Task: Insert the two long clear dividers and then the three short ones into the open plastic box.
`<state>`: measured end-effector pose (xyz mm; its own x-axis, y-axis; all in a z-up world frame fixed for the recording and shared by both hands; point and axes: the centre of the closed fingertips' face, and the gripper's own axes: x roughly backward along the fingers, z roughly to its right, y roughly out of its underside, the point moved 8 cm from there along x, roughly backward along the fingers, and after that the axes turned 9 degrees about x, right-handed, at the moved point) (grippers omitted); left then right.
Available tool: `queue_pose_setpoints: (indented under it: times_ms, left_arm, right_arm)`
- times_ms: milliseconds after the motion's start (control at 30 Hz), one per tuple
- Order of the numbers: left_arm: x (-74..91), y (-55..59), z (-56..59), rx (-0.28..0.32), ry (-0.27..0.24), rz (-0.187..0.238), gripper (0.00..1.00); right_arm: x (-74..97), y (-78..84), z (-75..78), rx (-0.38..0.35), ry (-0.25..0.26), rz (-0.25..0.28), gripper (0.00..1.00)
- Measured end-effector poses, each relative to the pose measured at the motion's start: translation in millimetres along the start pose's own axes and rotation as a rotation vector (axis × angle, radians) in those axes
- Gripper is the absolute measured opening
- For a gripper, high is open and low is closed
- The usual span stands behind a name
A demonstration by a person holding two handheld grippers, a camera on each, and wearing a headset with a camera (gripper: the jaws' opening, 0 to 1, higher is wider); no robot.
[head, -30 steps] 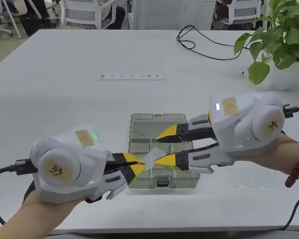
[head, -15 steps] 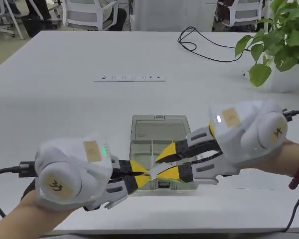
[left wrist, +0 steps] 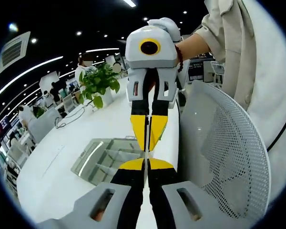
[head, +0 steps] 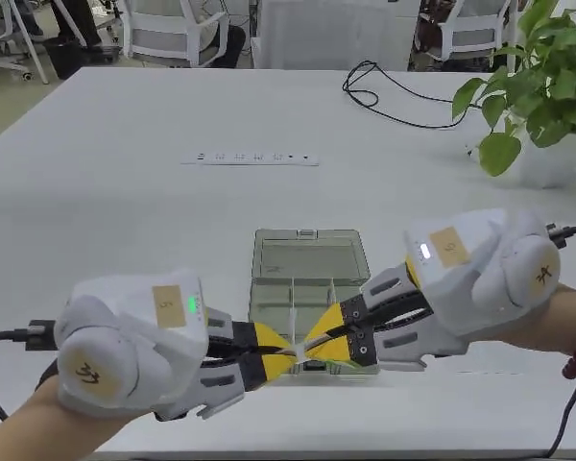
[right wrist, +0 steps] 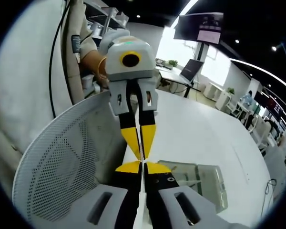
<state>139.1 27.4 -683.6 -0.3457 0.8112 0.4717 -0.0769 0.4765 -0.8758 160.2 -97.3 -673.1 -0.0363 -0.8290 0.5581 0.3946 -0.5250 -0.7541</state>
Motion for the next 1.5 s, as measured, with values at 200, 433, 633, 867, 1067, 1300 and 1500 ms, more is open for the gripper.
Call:
queue_pose_setpoints:
  times_ms: [200, 433, 633, 867, 1067, 1300, 1500]
  left_arm:
    - [0.4, 0.8, -1.4, 0.082, -0.019, 0.032, 0.01]
    - [0.6, 6.9, -2.6, 0.168, -0.052, 0.047, 0.11]
    - [3.1, 13.3, -7.8, 0.257, -0.093, 0.080, 0.19]
    - [5.8, 19.2, -11.8, 0.333, -0.139, 0.121, 0.30]
    - [7.8, 19.3, -13.0, 0.372, -0.163, 0.152, 0.41]
    - [9.2, 20.6, -18.3, 0.406, -0.197, 0.167, 0.47]
    - [10.0, 21.8, -22.8, 0.439, -0.219, 0.176, 0.54]
  right_arm:
    - [1.1, -1.3, 1.6, -0.004, 0.010, -0.013, 0.02]
    - [1.1, -1.5, 4.7, -0.029, 0.019, -0.023, 0.02]
    - [0.8, 4.7, 13.7, -0.128, 0.065, -0.058, 0.02]
    - [-2.7, 11.5, 28.2, -0.184, 0.111, -0.089, 0.02]
    - [-8.2, 15.1, 37.3, -0.187, 0.129, -0.127, 0.02]
    - [-15.5, 18.9, 47.1, -0.197, 0.138, -0.157, 0.02]
    - [-20.5, 24.7, 57.9, -0.223, 0.161, -0.188, 0.02]
